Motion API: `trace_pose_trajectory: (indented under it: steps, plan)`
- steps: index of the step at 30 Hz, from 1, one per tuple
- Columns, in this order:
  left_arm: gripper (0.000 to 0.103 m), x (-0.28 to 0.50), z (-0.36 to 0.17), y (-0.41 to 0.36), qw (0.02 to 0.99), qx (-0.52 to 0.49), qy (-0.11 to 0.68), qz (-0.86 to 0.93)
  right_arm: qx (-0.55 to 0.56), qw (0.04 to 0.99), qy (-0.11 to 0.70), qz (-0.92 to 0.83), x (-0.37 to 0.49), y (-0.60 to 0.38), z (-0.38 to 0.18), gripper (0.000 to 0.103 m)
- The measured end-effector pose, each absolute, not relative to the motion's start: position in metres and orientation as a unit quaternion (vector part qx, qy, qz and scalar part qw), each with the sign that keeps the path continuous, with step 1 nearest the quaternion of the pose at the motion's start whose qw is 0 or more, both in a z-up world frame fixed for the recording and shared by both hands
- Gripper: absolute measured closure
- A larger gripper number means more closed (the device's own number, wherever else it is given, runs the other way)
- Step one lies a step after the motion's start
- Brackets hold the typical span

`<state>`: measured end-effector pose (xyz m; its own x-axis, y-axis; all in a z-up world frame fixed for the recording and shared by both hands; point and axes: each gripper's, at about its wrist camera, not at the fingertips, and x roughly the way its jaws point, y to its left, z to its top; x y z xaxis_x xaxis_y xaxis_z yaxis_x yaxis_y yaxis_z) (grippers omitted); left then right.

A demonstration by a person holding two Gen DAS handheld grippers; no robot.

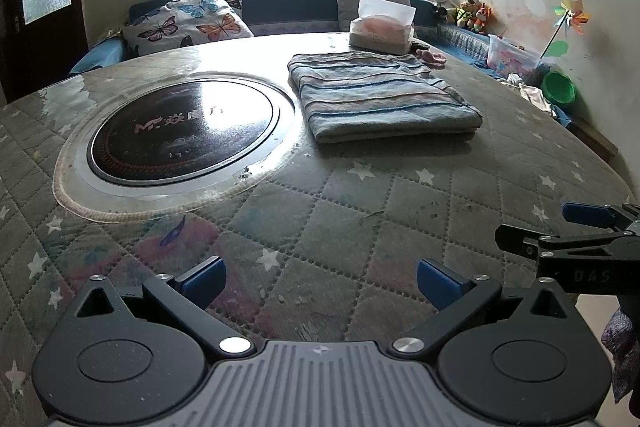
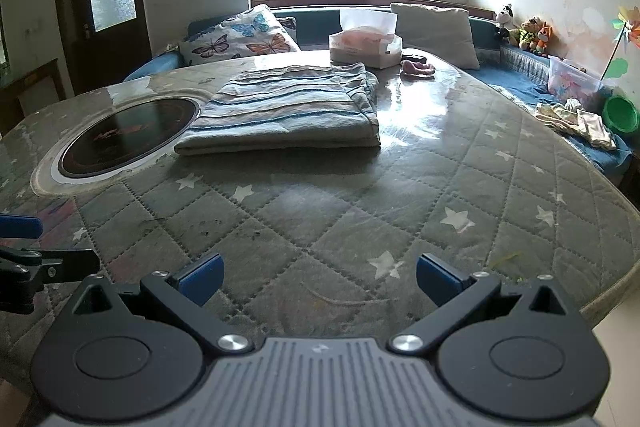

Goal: Fold clothes

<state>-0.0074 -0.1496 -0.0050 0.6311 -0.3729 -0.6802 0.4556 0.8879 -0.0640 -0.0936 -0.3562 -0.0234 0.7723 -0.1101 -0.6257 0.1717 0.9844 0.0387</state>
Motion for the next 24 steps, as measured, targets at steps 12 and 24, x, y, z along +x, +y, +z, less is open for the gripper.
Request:
trace_pose_trajectory:
  steps: [12,24]
  plan:
    - [0.000,-0.014,-0.006,-0.150,0.901,0.057,0.362,-0.231,0.049,0.941,0.327,-0.073,-0.100,-0.352,-0.023,0.000]
    - [0.000,-0.018,-0.004,-0.150,0.902,0.057,0.359,-0.232,0.048,0.943,0.322,-0.069,-0.103,-0.349,-0.021,0.000]
